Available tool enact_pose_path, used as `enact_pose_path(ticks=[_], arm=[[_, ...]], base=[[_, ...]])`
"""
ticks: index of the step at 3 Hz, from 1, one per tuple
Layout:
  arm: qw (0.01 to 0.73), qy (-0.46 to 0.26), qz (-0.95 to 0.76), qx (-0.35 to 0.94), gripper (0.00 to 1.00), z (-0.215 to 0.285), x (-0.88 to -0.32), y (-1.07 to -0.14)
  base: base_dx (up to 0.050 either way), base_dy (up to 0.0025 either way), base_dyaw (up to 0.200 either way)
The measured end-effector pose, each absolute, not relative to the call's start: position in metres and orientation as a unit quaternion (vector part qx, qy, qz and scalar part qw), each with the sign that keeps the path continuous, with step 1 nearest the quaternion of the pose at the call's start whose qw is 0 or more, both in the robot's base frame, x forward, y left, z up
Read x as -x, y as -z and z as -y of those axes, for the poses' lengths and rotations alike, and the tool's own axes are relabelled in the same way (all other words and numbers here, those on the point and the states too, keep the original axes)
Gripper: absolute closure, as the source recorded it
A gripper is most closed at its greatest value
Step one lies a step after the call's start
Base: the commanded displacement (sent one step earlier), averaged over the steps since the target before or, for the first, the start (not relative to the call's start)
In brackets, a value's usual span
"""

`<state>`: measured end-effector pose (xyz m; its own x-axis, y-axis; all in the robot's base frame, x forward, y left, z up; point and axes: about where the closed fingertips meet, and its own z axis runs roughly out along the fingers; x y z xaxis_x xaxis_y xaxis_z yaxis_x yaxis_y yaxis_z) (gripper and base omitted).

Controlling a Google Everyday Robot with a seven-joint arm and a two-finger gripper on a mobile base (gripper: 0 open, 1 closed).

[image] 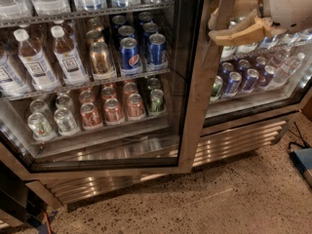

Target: Open left fridge door

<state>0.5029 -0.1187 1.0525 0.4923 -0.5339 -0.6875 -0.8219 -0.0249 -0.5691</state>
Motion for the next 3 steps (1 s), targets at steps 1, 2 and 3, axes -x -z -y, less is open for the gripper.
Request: enact_pose_path(ticks=[1, 2, 3], arm=[[0.504, -0.138, -0.48, 0.705, 1.0, 0.118, -0.495, -1.049], [0.504, -0.138, -0.48, 0.705, 1.0, 0.119, -0.492, -1.05], [0.505, -0.134, -0.478, 0.706, 1.0, 0.117, -0.48, -1.046]], base=[[0.0, 0.0, 0.0], [0.0, 0.0, 0.0], [0.0, 0.0, 0.0]])
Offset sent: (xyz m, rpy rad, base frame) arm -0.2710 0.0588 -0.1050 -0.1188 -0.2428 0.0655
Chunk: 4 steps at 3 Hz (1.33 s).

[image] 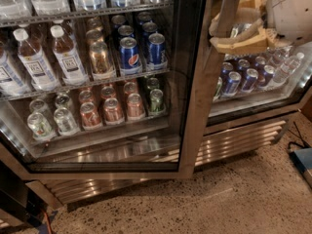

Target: Open left fridge door

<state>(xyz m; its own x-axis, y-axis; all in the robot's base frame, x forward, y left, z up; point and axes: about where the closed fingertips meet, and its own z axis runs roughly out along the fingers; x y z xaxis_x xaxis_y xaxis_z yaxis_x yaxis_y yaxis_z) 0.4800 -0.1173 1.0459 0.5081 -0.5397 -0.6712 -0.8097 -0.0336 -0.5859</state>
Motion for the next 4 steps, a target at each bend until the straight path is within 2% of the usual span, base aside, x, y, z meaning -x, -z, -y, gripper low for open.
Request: enact_pose_path(ticks=[2, 3, 4], arm=[[0.507, -0.127, -0.478, 0.706, 1.0, 0.117, -0.464, -1.043], [0.507, -0.127, -0.478, 0.706, 1.0, 0.118, -0.459, -1.045], [0.507, -0.127, -0.478, 0.706, 1.0, 0.118, -0.459, -1.045]], base=[[0.0, 0.0, 0.0], [-0.05, -0.00014, 0.001], [0.0, 0.0, 0.0]])
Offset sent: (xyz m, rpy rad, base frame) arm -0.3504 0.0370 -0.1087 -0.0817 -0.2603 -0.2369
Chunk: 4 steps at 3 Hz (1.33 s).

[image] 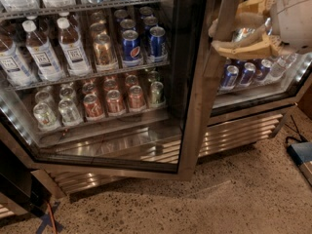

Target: Open left fridge door

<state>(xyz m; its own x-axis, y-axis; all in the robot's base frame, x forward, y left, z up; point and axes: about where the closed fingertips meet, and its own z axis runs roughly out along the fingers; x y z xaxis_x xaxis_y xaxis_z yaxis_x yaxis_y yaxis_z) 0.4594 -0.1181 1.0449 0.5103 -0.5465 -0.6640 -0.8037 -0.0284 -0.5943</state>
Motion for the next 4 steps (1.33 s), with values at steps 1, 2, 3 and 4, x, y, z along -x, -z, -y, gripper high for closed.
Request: enact_pose_path(ticks=[1, 2, 3, 4], arm=[[0.512, -0.111, -0.466, 0.713, 1.0, 0.109, -0.447, -1.045], [0.52, -0.1, -0.452, 0.718, 1.0, 0.101, -0.432, -1.049], [0.52, -0.1, -0.452, 0.718, 1.0, 0.103, -0.43, -1.049], [0.52, -0.1, -0.452, 0.718, 1.0, 0.104, -0.43, -1.049]], base=[[0.0, 0.0, 0.0], [0.0, 0.0, 0.0], [0.0, 0.0, 0.0], [0.0, 0.0, 0.0]])
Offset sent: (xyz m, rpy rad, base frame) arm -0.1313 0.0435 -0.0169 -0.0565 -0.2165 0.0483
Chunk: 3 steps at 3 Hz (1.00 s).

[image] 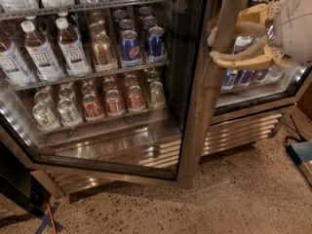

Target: Open left fridge door

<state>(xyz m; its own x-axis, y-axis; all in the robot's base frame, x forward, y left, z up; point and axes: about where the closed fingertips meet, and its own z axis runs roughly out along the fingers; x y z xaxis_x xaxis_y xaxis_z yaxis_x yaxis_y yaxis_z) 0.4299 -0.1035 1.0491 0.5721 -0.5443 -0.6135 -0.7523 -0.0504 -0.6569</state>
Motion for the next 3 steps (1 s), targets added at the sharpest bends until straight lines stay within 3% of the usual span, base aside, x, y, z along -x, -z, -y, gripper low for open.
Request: enact_pose_path(ticks=[3], arm=[[0.517, -0.09, -0.453, 0.72, 1.0, 0.1026, -0.4209, -1.0489]], base=[[0.0, 0.0, 0.0]])
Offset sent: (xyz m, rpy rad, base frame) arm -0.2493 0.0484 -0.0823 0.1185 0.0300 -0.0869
